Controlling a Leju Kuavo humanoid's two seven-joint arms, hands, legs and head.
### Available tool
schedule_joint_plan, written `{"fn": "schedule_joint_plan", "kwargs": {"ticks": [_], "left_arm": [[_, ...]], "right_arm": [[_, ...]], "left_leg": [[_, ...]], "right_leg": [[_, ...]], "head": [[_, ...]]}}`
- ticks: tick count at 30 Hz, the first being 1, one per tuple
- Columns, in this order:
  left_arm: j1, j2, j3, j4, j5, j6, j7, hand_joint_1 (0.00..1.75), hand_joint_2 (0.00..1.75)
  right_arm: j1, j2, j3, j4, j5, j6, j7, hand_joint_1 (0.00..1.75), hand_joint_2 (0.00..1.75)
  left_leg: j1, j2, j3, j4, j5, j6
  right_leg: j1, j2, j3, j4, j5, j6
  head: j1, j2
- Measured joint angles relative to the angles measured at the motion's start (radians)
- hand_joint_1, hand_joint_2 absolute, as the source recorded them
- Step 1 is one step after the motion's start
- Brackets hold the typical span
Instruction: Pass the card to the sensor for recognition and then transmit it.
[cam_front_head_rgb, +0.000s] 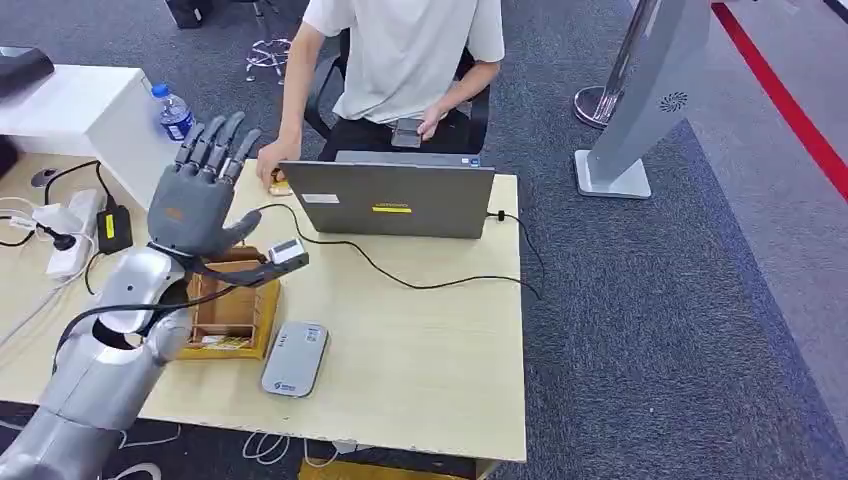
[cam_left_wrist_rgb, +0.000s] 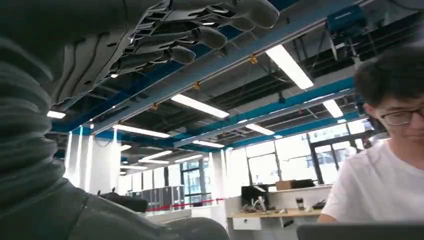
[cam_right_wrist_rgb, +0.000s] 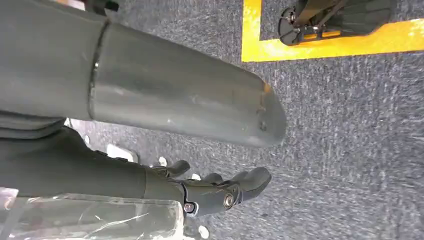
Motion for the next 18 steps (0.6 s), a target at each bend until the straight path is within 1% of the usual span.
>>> {"fn": "schedule_joint_plan", "kwargs": {"ticks": [1,2,5,10,12,14,15,16,17,18], "left_arm": [[0.042,0.012,-0.008,-0.036,-0.007,0.008,0.0,0.0,1.75],[0.098,0.03,-0.014,-0.08,-0.013,0.024,0.003,0.0,1.75],[0.228,0.056,-0.025,-0.156,-0.031,0.064,0.007,0.0,1.75],[0.231,0.057,-0.025,-0.156,-0.031,0.064,0.008,0.0,1.75],[0.251,0.059,-0.025,-0.168,-0.041,0.072,0.011,0.0,1.75],[0.335,0.073,-0.025,-0.208,-0.079,0.097,0.023,0.0,1.75],[0.435,0.081,-0.025,-0.238,-0.138,0.127,0.05,0.0,1.75],[0.52,0.081,-0.025,-0.26,-0.192,0.156,0.088,0.0,1.75],[0.582,0.081,-0.025,-0.273,-0.204,0.163,0.118,0.0,1.75],[0.646,0.079,-0.024,-0.281,-0.2,0.167,0.172,0.0,1.75]], "right_arm": [[0.0,0.0,-0.006,0.0,-0.004,-0.002,-0.001,0.0,0.0],[0.0,0.0,-0.016,0.0,-0.009,-0.005,-0.001,0.0,0.0],[0.008,0.002,-0.037,0.0,-0.017,-0.008,-0.001,0.0,0.0],[0.008,0.002,-0.038,0.0,-0.017,-0.009,-0.001,0.0,0.0],[0.008,0.002,-0.043,0.0,-0.017,-0.01,-0.001,0.0,0.0],[0.01,0.005,-0.056,0.0,-0.017,-0.014,0.0,0.0,0.0],[0.01,0.007,-0.074,0.0,-0.018,-0.017,0.0,0.0,0.0],[0.012,0.01,-0.09,0.0,-0.018,-0.021,0.003,0.0,0.0],[0.015,0.011,-0.102,0.0,-0.018,-0.023,0.003,0.0,0.0],[0.016,0.013,-0.12,0.0,-0.016,-0.023,0.006,0.0,0.0]], "left_leg": [[0.0,0.0,0.001,-0.001,0.0,0.0],[0.0,0.003,0.003,-0.001,-0.002,-0.002],[0.0,0.004,0.003,-0.001,-0.002,-0.002],[0.0,0.004,0.003,-0.001,-0.002,-0.002],[0.0,0.004,0.003,-0.001,-0.003,-0.002],[0.0,0.004,0.003,-0.001,-0.003,-0.001],[0.0,0.004,0.003,-0.001,-0.004,0.0],[0.0,0.004,0.003,-0.001,-0.004,0.0],[0.0,0.002,0.002,-0.001,-0.004,0.001],[0.0,0.001,0.002,-0.001,-0.004,0.001]], "right_leg": [[0.0,0.0,0.0,0.0,0.0,0.0],[0.0,0.004,0.0,0.0,0.0,0.0],[0.0,0.005,0.0,0.0,-0.001,0.0],[0.0,0.005,0.0,0.0,-0.001,0.0],[0.0,0.005,0.0,0.0,-0.001,0.0],[0.0,0.005,0.0,0.0,-0.001,0.0],[0.0,0.005,0.001,0.0,-0.003,0.0],[0.0,0.005,0.001,0.0,-0.004,0.002],[0.0,0.003,0.001,0.0,-0.004,0.002],[0.0,0.002,0.002,0.0,-0.004,0.002]], "head": [[0.003,0.0],[0.0,0.0],[0.0,0.0],[0.0,0.0],[0.001,0.0],[0.0,0.0],[0.0,0.0],[0.0,0.0],[0.0,0.0],[0.0,0.0]]}}
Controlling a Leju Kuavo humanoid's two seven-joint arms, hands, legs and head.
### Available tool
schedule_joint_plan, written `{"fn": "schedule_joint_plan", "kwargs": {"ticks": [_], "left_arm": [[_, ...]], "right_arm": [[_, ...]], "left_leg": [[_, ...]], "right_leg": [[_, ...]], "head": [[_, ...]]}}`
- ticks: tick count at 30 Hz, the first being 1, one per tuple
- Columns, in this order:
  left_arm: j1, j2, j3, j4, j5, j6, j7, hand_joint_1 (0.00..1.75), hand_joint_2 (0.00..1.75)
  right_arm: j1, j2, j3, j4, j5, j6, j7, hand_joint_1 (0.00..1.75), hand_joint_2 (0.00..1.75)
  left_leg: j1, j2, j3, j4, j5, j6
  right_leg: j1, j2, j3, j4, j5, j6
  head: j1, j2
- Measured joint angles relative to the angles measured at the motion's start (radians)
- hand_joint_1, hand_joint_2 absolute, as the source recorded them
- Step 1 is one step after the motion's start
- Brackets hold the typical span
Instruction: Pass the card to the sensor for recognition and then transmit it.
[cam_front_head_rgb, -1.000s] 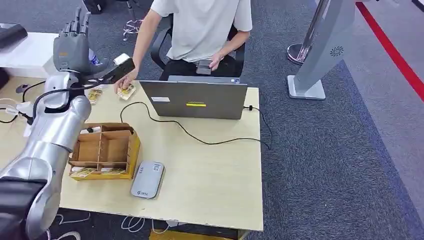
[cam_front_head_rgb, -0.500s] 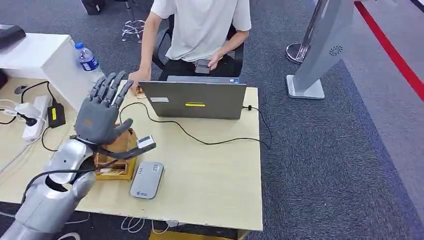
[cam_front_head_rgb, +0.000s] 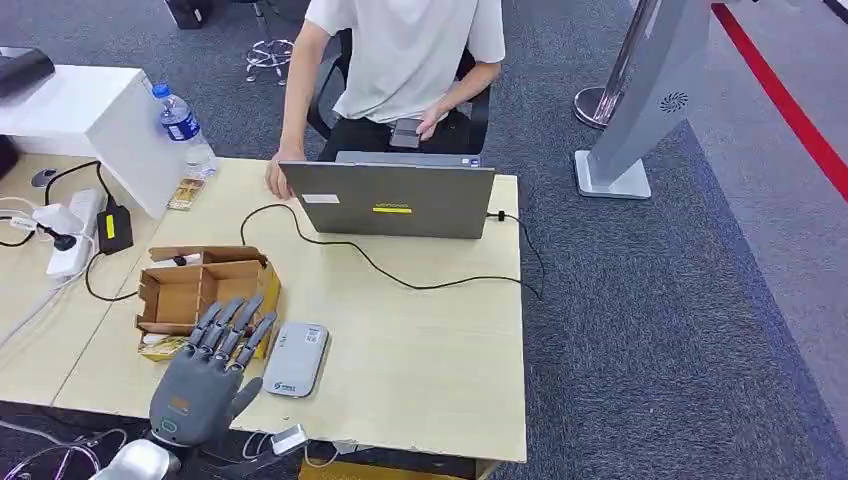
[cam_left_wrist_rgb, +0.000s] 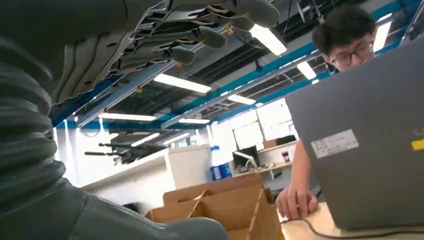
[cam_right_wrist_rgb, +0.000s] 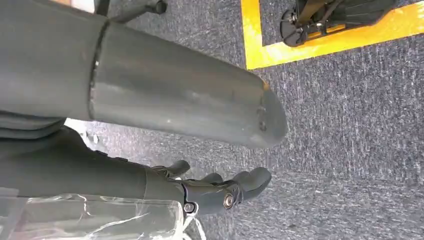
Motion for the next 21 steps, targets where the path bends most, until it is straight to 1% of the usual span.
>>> {"fn": "schedule_joint_plan", "kwargs": {"ticks": [2,4,6,10,13,17,21], "left_arm": [[0.013,-0.004,0.005,0.0,0.006,0.002,0.017,0.0,1.75],[0.015,-0.02,0.025,0.002,0.011,0.01,0.033,0.0,1.75],[0.014,-0.035,0.047,0.005,0.014,0.011,0.036,0.0,1.75],[0.006,-0.069,0.101,0.029,0.035,0.007,0.032,0.0,1.75],[-0.01,-0.087,0.141,0.06,0.049,-0.003,0.017,0.0,1.75],[-0.044,-0.114,0.195,0.125,0.067,-0.032,0.0,0.0,1.75],[-0.068,-0.136,0.225,0.181,0.075,-0.044,-0.02,0.0,1.75]], "right_arm": [[0.001,0.0,-0.004,0.0,0.005,0.0,0.001,0.0,0.0],[0.001,0.001,-0.01,0.0,0.014,0.0,0.003,0.0,0.0],[0.0,0.002,-0.014,0.0,0.026,0.0,0.003,0.0,0.0],[0.0,0.003,-0.023,0.0,0.047,0.002,0.003,0.0,0.0],[0.0,0.003,-0.024,0.0,0.064,0.007,0.003,0.0,0.0],[0.0,0.003,-0.024,0.0,0.087,0.016,0.01,0.0,0.0],[0.0,0.003,-0.024,0.0,0.098,0.019,0.012,0.0,0.0]], "left_leg": [[0.0,0.0,0.0,0.0,0.0,0.0],[0.0,0.0,0.0,0.0,0.0,0.0],[0.0,0.0,0.001,0.0,0.0,0.0],[0.0,0.0,0.001,0.0,0.0,0.0],[0.0,-0.001,0.001,0.0,0.0,0.0],[0.0,-0.001,0.001,0.0,0.0,0.0],[0.0,-0.001,0.001,0.0,0.0,0.0]], "right_leg": [[0.0,0.0,0.0,0.0,0.0,0.0],[0.0,-0.001,0.0,0.0,0.0,0.0],[0.0,-0.001,0.001,0.0,0.0,0.0],[0.0,-0.001,0.001,0.0,0.0,0.0],[0.0,-0.001,0.001,0.0,0.0,0.0],[0.0,-0.001,0.001,0.0,0.0,0.0],[0.0,-0.001,0.001,0.0,0.0,0.0]], "head": [[0.0,0.0],[-0.001,0.0],[0.0,0.0],[0.0,0.0],[0.0,0.0],[0.001,0.0],[0.001,0.0]]}}
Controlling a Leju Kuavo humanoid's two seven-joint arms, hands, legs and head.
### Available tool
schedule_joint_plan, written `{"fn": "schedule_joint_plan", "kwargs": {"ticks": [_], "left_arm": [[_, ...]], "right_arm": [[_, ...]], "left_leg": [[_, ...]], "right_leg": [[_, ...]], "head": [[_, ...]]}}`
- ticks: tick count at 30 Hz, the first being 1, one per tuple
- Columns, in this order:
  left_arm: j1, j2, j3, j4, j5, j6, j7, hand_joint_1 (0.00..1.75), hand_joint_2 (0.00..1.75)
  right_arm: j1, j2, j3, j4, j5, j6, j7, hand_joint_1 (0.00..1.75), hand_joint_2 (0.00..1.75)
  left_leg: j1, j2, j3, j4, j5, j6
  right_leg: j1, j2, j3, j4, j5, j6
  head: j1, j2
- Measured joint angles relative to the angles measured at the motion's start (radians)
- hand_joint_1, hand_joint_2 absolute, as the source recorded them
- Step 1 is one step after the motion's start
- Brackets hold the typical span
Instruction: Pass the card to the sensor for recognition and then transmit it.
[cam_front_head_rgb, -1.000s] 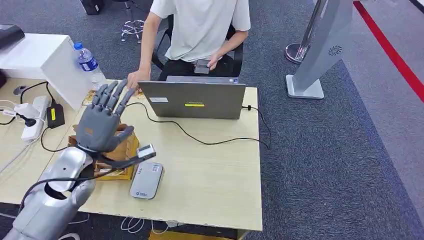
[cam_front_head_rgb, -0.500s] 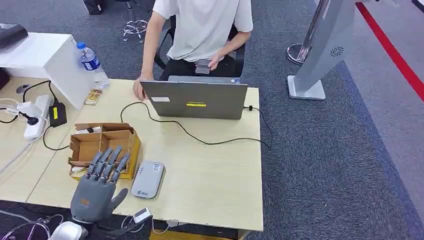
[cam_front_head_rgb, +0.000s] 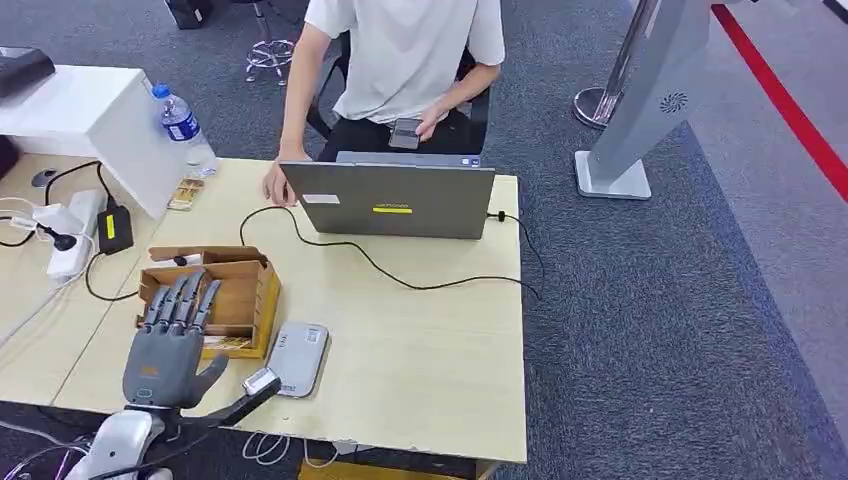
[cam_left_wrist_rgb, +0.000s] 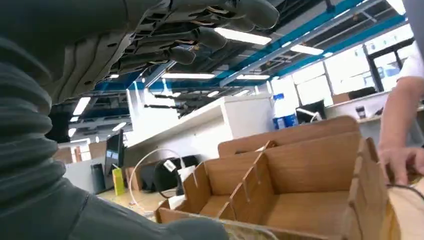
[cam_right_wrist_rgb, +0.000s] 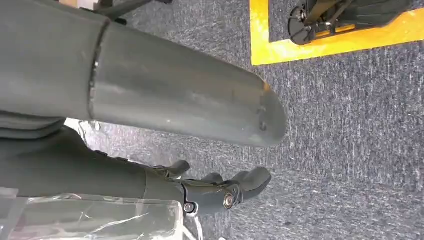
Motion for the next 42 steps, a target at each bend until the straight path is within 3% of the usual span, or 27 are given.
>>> {"fn": "schedule_joint_plan", "kwargs": {"ticks": [16,17,35,42], "left_arm": [[-0.052,-0.047,0.013,0.114,0.004,-0.024,-0.031,0.0,1.75],[-0.055,-0.049,0.013,0.118,0.003,-0.024,-0.031,1.75,1.75],[-0.062,-0.056,0.02,0.136,0.038,-0.044,-0.042,1.75,1.75],[-0.05,-0.055,0.023,0.115,0.045,0.02,-0.086,1.75,1.75]], "right_arm": [[-0.002,0.0,0.0,-0.001,0.027,0.01,-0.002,0.0,0.0],[-0.002,0.0,0.0,-0.001,0.028,0.01,-0.002,0.0,0.0],[-0.005,0.0,-0.008,-0.001,0.04,0.012,-0.005,0.0,0.0],[-0.005,0.0,-0.028,-0.001,0.053,0.015,-0.006,0.0,0.0]], "left_leg": [[0.0,0.0,0.0,0.0,0.0,0.0],[0.0,0.0,0.0,0.0,0.0,0.0],[0.0,0.0,0.0,0.0,0.0,0.0],[0.0,0.0,0.0,0.0,0.0,0.0]], "right_leg": [[0.0,0.0,0.0,0.0,0.0,0.0],[0.0,0.0,0.0,0.0,0.0,0.0],[0.0,0.0,0.0,0.0,0.0,0.0],[0.0,0.0,0.0,0.0,0.0,0.0]], "head": [[0.0,0.0],[0.0,0.0],[0.0,0.0],[0.0,0.0]]}}
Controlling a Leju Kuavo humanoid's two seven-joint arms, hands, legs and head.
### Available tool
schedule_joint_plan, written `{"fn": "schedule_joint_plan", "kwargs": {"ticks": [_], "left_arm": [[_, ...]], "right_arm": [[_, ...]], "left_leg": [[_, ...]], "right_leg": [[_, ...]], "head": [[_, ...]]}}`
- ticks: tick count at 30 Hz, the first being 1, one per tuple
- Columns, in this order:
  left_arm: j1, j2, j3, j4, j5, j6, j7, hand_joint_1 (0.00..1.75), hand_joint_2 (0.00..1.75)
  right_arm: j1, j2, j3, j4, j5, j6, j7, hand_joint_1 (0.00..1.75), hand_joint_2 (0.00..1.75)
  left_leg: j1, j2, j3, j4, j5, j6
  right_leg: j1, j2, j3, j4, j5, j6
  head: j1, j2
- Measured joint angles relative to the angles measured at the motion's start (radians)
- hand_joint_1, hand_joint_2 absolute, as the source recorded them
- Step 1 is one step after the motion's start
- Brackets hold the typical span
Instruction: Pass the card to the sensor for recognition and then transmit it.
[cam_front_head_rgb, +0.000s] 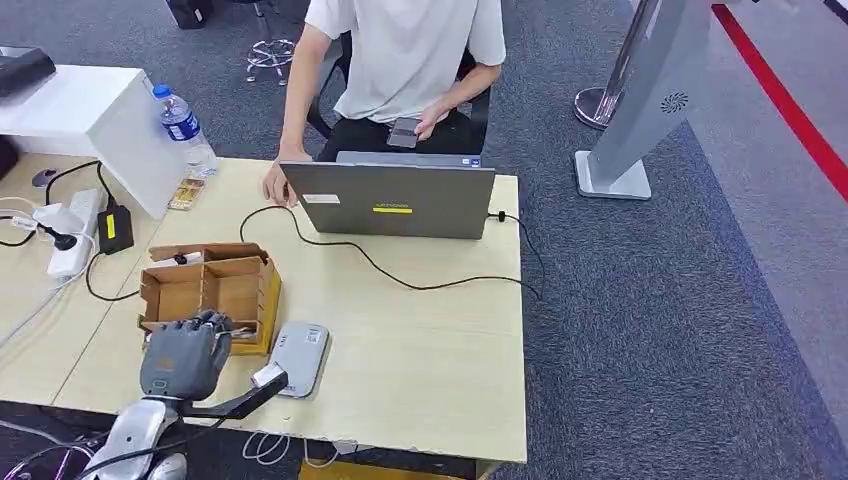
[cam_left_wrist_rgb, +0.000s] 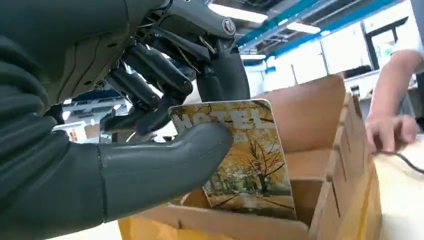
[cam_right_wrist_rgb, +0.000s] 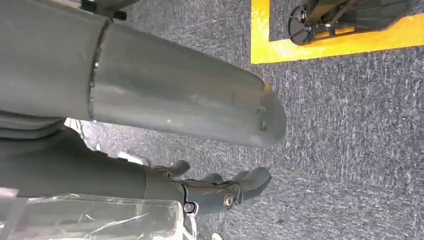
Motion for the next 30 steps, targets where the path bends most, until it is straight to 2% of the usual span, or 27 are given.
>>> {"fn": "schedule_joint_plan", "kwargs": {"ticks": [5,7,13,15,17,19,21,22,27,29,30], "left_arm": [[0.059,0.032,0.0,-0.147,-0.022,0.005,-0.021,1.75,1.75],[0.096,0.064,0.0,-0.236,-0.032,0.022,-0.035,1.75,1.75],[0.187,0.201,0.0,-0.484,-0.031,0.064,-0.057,1.75,1.75],[0.174,0.227,0.001,-0.532,0.014,0.092,-0.069,1.75,1.75],[0.058,0.243,0.006,-0.541,0.082,0.046,-0.07,1.75,1.75],[-0.114,0.245,0.009,-0.505,0.115,-0.022,-0.073,1.75,1.75],[-0.309,0.235,0.009,-0.395,0.104,-0.038,-0.093,1.75,1.75],[-0.391,0.229,0.008,-0.335,0.094,-0.039,-0.09,1.75,1.75],[-0.772,0.193,-0.01,0.111,0.014,0.03,-0.076,1.75,1.75],[-0.878,0.179,-0.026,0.289,-0.021,0.039,-0.056,1.75,1.75],[-0.928,0.171,-0.033,0.36,-0.05,0.039,-0.036,1.75,1.75]], "right_arm": [[0.002,0.0,-0.024,0.0,-0.006,-0.005,0.0,0.0,0.0],[0.004,0.0,-0.034,-0.001,-0.008,-0.006,-0.002,0.0,0.0],[0.006,0.003,-0.069,-0.004,-0.005,-0.006,-0.004,0.0,0.0],[0.006,0.005,-0.075,-0.004,0.012,-0.003,-0.006,0.0,0.0],[0.006,0.005,-0.076,-0.005,0.037,0.005,-0.006,0.0,0.0],[-0.004,0.005,-0.076,-0.005,0.069,0.015,-0.009,0.0,0.0],[-0.014,0.004,-0.071,-0.006,0.103,0.027,-0.009,0.0,0.0],[-0.02,0.004,-0.069,-0.006,0.118,0.032,-0.01,0.0,0.0],[-0.031,0.004,-0.047,-0.006,0.18,0.05,-0.008,0.0,0.0],[-0.035,0.004,-0.041,-0.006,0.199,0.057,-0.003,0.0,0.0],[-0.037,0.004,-0.037,-0.006,0.211,0.064,0.003,0.0,0.0]], "left_leg": [[0.0,0.0,0.0,0.0,0.0,0.0],[0.0,0.001,0.0,0.0,0.0,0.0],[0.001,-0.001,0.0,0.0,-0.001,-0.001],[0.001,-0.003,0.0,0.0,-0.001,-0.001],[0.001,-0.012,-0.001,0.0,0.002,0.0],[0.001,-0.019,-0.002,0.0,0.006,-0.001],[0.001,-0.02,-0.003,0.0,0.01,0.0],[0.001,-0.019,-0.003,0.0,0.011,-0.002],[0.001,-0.011,-0.005,0.0,0.015,-0.003],[0.001,-0.008,-0.005,0.0,0.016,-0.003],[0.001,-0.005,-0.005,0.0,0.016,-0.003]], "right_leg": [[0.0,0.0,0.0,0.0,0.0,0.0],[0.0,0.001,-0.001,0.0,0.0,0.0],[0.001,-0.001,-0.001,0.0,-0.002,-0.002],[0.001,-0.003,-0.002,0.0,-0.002,-0.002],[0.001,-0.011,-0.003,0.0,-0.002,-0.002],[0.001,-0.019,-0.001,0.0,-0.001,-0.002],[0.001,-0.02,-0.001,0.0,0.001,0.0],[0.001,-0.019,-0.002,0.0,0.005,-0.004],[0.001,-0.011,-0.006,0.001,0.012,-0.004],[0.0,-0.007,-0.006,0.001,0.014,-0.004],[0.0,-0.005,-0.007,0.001,0.014,-0.004]], "head": [[0.0,0.0],[0.0,0.0],[0.0,0.0],[0.0,0.0],[-0.002,0.0],[0.002,0.0],[0.0,0.0],[0.002,0.0],[-0.002,0.0],[0.002,0.0],[-0.001,0.0]]}}
